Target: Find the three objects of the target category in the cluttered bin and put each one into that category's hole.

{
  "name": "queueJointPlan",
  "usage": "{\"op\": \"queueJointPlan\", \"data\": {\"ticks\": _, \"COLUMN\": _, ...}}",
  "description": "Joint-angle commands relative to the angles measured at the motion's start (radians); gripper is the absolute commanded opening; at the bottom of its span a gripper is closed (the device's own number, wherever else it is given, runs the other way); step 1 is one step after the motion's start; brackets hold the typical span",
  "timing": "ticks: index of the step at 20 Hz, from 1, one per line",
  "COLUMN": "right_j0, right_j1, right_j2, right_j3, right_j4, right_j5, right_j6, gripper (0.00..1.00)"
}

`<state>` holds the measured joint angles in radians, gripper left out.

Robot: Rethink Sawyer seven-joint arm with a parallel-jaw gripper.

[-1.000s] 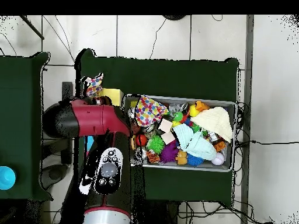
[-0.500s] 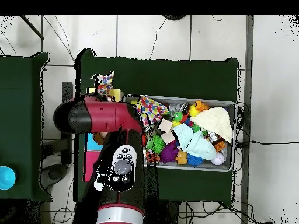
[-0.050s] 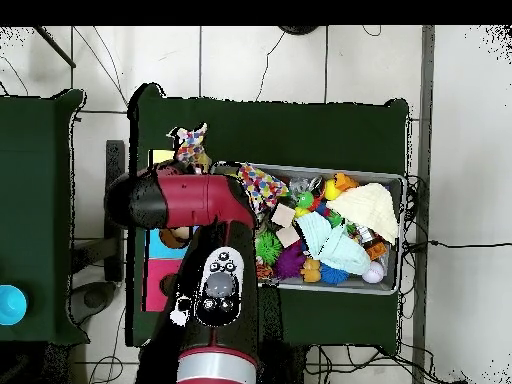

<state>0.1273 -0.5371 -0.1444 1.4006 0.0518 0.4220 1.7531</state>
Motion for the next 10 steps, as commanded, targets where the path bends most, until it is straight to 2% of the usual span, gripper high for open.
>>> {"op": "queueJointPlan", "data": {"ticks": 1, "right_j0": -0.009, "right_j1": 0.008, "right_j2": 0.07, "right_j3": 0.095, "right_j4": -0.044, "right_j5": 0.062, "right_j6": 0.064, "gripper": 0.0}}
{"op": "queueJointPlan", "data": {"ticks": 10, "right_j0": 0.019, "right_j1": 0.007, "right_j2": 0.082, "right_j3": 0.163, "right_j4": -0.027, "right_j5": 0.014, "right_j6": 0.121, "gripper": 0.0}}
